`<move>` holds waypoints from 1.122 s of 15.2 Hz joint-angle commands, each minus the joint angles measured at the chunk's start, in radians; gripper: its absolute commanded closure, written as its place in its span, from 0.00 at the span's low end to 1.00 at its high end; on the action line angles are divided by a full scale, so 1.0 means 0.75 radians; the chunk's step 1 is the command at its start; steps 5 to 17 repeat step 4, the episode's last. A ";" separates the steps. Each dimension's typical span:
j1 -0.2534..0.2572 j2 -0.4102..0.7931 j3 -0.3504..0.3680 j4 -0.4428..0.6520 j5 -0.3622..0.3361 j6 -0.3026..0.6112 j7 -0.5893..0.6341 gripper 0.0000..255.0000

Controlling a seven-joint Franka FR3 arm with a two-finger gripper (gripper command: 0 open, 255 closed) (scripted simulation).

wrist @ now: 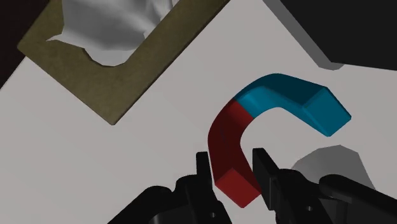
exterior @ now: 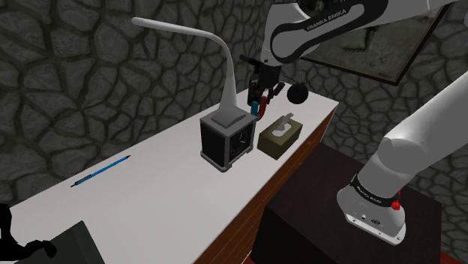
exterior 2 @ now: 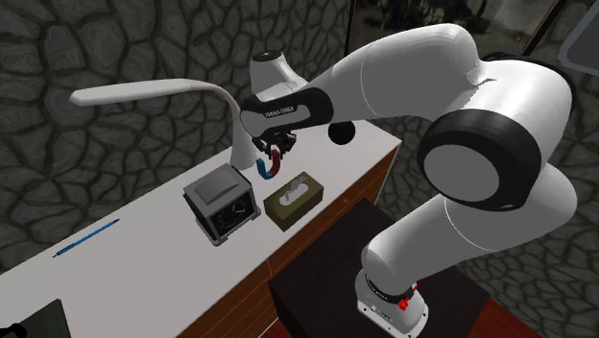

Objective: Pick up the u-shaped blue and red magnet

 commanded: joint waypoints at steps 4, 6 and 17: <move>-0.001 -0.023 -0.006 0.035 0.004 -0.058 -0.009 1.00; -0.001 -0.023 -0.006 0.035 0.004 -0.058 -0.009 1.00; -0.001 -0.023 -0.006 0.035 0.004 -0.058 -0.009 1.00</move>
